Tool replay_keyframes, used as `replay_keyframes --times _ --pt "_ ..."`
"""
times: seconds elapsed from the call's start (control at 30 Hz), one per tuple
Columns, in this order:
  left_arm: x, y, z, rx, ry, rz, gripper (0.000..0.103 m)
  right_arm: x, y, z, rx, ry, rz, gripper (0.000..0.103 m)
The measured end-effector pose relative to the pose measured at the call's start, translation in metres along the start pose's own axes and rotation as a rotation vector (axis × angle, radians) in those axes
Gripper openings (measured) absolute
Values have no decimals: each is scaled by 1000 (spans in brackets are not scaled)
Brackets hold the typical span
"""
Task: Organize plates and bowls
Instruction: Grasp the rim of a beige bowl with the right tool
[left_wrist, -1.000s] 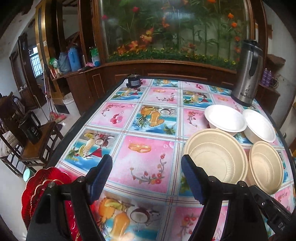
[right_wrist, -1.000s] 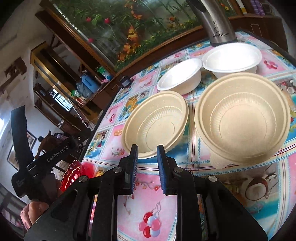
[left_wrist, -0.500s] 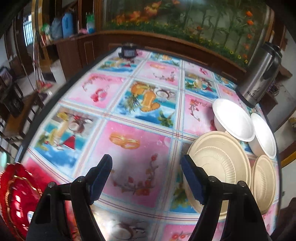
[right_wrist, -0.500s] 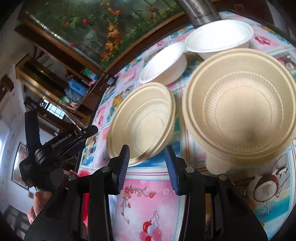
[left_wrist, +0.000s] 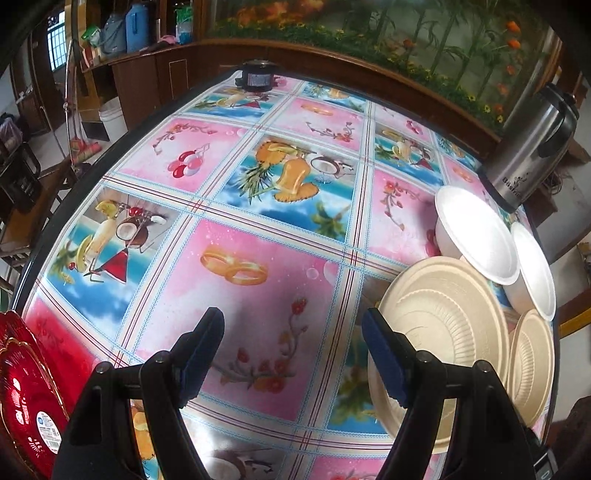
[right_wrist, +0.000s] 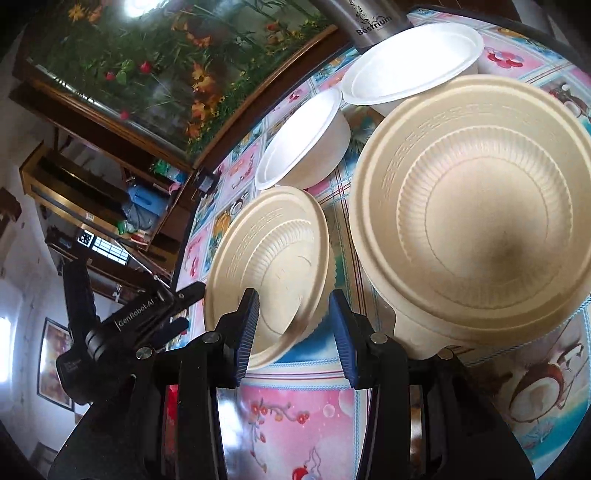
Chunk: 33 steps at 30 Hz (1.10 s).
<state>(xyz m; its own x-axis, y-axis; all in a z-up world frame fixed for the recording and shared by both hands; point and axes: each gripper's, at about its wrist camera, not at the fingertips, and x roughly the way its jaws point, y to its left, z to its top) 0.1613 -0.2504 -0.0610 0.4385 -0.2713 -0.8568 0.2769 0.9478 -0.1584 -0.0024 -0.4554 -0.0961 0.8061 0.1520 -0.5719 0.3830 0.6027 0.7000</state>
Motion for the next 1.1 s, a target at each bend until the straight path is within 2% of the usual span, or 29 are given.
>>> replay_keyframes --times 0.07,0.23,0.37,0.43,0.7,0.93,1.0,1.1 --pt "-1 -1 -2 16 -1 18 77 0 2 0 -9 -17 -14 40" --pt "-13 1 -7 44 -65 87 78 6 7 1 -26 -11 -31 40" --pt "-9 -2 -8 57 -55 78 78 8 6 1 -32 -11 -34 40" --pt "-8 -5 -10 64 -53 49 78 9 7 0 -46 -17 -39 40" --pt "-17 -13 -18 101 -152 18 78 8 4 1 -59 -31 -56 40" --pt "-29 -6 -19 90 -229 -69 79 9 2 1 -57 -31 -60 40" --pt "-30 -7 -19 102 -231 -105 81 9 2 0 -58 -31 -61 40" --pt "-25 -15 -19 139 -193 -116 81 9 2 1 -56 -30 -56 40"
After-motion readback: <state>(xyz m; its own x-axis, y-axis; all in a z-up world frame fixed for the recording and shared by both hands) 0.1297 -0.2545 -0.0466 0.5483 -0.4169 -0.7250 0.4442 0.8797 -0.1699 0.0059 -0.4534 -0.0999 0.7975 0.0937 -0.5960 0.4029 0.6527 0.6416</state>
